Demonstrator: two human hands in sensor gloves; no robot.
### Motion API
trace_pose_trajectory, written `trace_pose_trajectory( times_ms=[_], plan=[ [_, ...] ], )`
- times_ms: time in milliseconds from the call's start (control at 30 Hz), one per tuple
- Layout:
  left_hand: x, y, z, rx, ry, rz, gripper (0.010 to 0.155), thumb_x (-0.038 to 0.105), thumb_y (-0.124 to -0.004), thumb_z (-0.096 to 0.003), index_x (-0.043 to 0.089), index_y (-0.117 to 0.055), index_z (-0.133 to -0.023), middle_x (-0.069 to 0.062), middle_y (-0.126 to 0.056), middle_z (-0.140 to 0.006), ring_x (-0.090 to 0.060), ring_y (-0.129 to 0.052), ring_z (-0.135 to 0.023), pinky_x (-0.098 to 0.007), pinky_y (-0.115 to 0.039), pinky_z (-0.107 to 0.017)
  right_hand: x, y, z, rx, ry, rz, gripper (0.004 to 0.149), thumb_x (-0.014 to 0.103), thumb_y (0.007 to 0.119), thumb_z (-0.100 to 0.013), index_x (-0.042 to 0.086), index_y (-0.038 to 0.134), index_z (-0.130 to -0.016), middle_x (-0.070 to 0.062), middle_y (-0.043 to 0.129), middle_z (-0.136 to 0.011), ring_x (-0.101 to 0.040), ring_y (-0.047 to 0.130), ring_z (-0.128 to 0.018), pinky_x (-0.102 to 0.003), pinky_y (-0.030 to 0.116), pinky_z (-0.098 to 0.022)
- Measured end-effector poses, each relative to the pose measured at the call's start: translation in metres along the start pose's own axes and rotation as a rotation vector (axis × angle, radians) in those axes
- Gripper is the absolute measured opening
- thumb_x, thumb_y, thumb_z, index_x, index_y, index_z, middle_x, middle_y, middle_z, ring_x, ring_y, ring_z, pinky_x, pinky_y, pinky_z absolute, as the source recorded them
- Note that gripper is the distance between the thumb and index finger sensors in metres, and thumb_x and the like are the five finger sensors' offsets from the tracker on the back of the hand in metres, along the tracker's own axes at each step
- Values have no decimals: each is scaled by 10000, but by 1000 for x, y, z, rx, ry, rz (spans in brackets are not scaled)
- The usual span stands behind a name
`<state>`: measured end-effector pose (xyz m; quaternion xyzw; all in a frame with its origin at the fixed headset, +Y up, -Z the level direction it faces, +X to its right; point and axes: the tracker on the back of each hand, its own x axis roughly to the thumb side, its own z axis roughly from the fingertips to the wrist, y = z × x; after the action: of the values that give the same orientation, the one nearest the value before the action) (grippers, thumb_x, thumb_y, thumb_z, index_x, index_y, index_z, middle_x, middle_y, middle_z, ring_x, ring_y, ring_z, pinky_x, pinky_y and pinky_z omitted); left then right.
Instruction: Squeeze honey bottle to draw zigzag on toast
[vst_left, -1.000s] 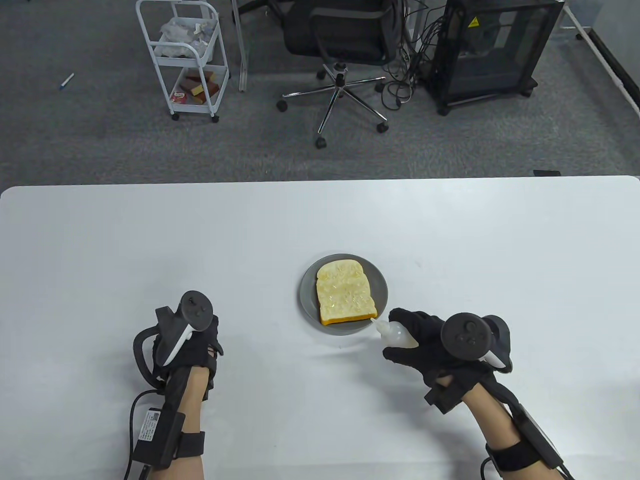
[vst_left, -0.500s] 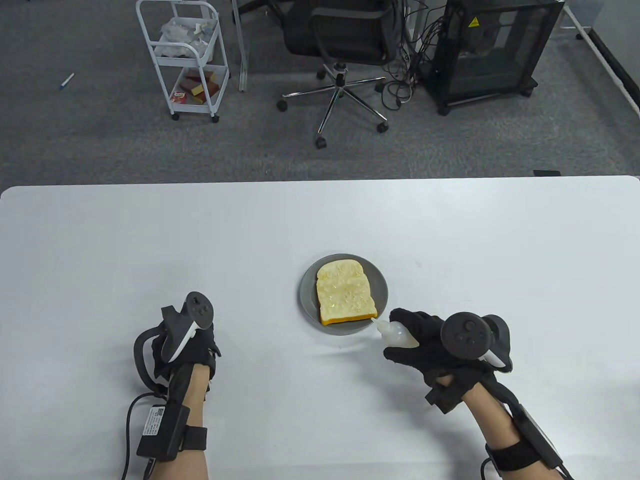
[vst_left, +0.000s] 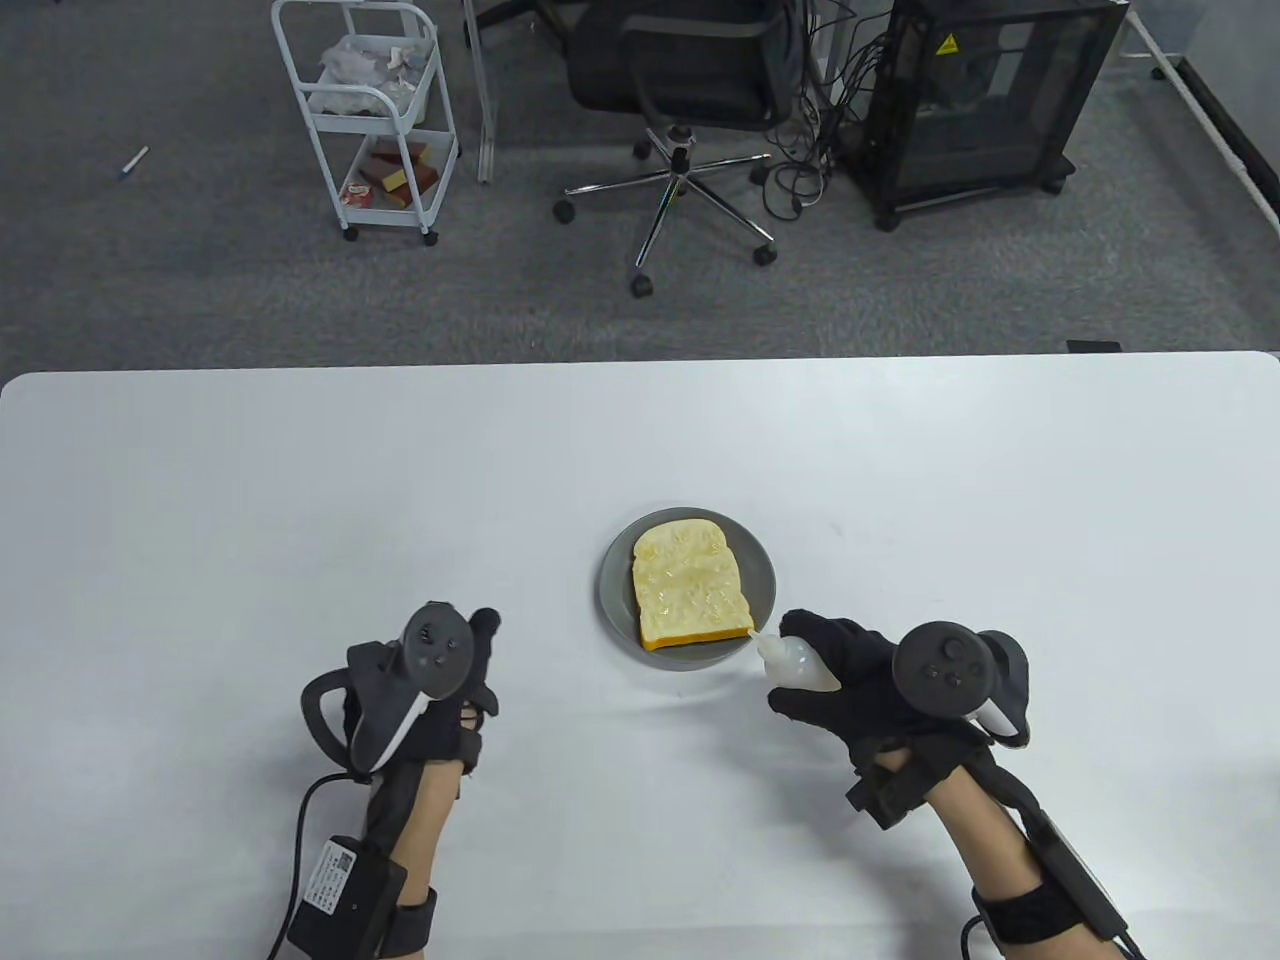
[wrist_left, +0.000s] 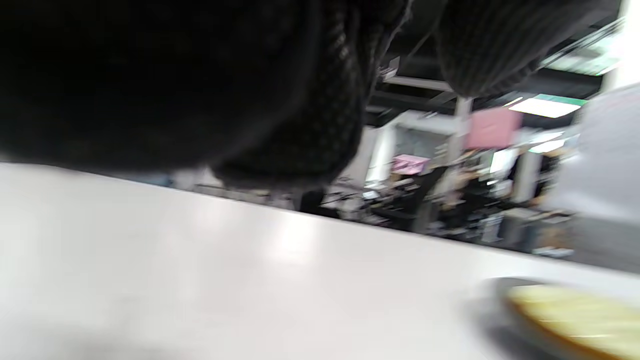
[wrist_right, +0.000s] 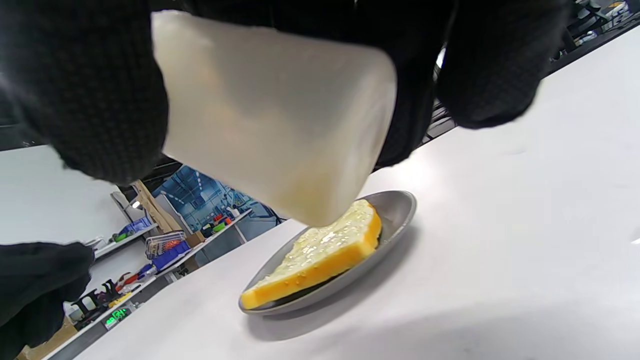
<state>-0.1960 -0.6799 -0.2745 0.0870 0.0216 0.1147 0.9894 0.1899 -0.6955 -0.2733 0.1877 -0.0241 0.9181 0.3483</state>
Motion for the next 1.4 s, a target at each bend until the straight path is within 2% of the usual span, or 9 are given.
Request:
trace_pose_trajectory(
  times_ms=[100, 200, 333, 467, 667, 800, 1067, 1300, 1400],
  plan=[
    [31, -5, 11, -48, -195, 223, 631, 659, -753, -513, 103, -847, -795, -80, -1082, -398, -178, -1050, -58, -472, -901, -256, 8, 4, 1, 20, -35, 12, 771, 533, 993, -391, 166, 732, -1016, -173, 870, -907, -464, 910, -737, -618, 798, -511],
    [53, -12, 19, -62, -355, 459, 713, 702, -835, -464, 99, -803, -843, -107, -1079, -476, -188, -1065, -108, -485, -899, -272, 17, 12, 2, 57, -70, 35, 770, 530, 997, -384, 173, 738, -1015, -178, 867, -905, -465, 900, -732, -608, 790, -511],
    [70, -20, 28, -178, -440, 654, 897, 752, -885, -423, 113, -639, -1003, -160, -997, -757, -269, -1103, -391, -541, -872, -407, 31, 24, 4, 116, -116, 77, 771, 532, 1000, -379, 174, 744, -1012, -177, 869, -899, -460, 896, -728, -608, 783, -514],
    [78, -28, 30, -245, -460, 662, 883, 722, -915, -424, 125, -639, -1013, -171, -989, -792, -301, -1110, -504, -555, -864, -448, 40, 33, 6, 150, -150, 121, 772, 536, 1002, -374, 176, 750, -1009, -171, 876, -894, -453, 899, -726, -605, 784, -515],
    [86, -36, 32, -302, -493, 664, 737, 617, -952, -451, 153, -720, -974, -113, -1042, -720, -264, -1132, -455, -539, -879, -426, 46, 41, 7, 182, -170, 143, 773, 541, 1002, -372, 174, 754, -1006, -165, 881, -891, -449, 903, -720, -606, 782, -517],
    [88, -42, 32, -321, -480, 754, 574, 510, -962, -473, 160, -817, -903, -109, -1072, -670, -253, -1143, -407, -528, -888, -406, 48, 43, 8, 187, -177, 153, 776, 543, 1000, -371, 169, 756, -1005, -161, 886, -886, -445, 906, -717, -605, 782, -518],
    [90, -47, 33, -368, -482, 762, 561, 484, -978, -463, 115, -849, -866, -150, -1073, -679, -255, -1153, -412, -530, -894, -402, 48, 45, 8, 189, -189, 185, 776, 548, 1001, -366, 168, 763, -999, -153, 892, -881, -437, 908, -712, -603, 782, -520],
    [83, -42, 29, -322, -461, 803, 528, 464, -977, -454, 84, -873, -807, -152, -1102, -603, -222, -1162, -323, -496, -923, -361, 45, 42, 7, 182, -161, 70, 812, 574, 970, -382, 112, 731, -1005, -169, 868, -905, -445, 895, -734, -615, 772, -531],
    [68, -38, 24, -275, -389, 912, 527, 466, -977, -452, 87, -872, -802, -149, -1102, -603, -220, -1163, -322, -494, -925, -360, 36, 32, 6, 130, -135, 12, 934, 614, 946, -380, 86, 605, -1070, -214, 784, -977, -481, 855, -789, -629, 755, -545]
  ],
)
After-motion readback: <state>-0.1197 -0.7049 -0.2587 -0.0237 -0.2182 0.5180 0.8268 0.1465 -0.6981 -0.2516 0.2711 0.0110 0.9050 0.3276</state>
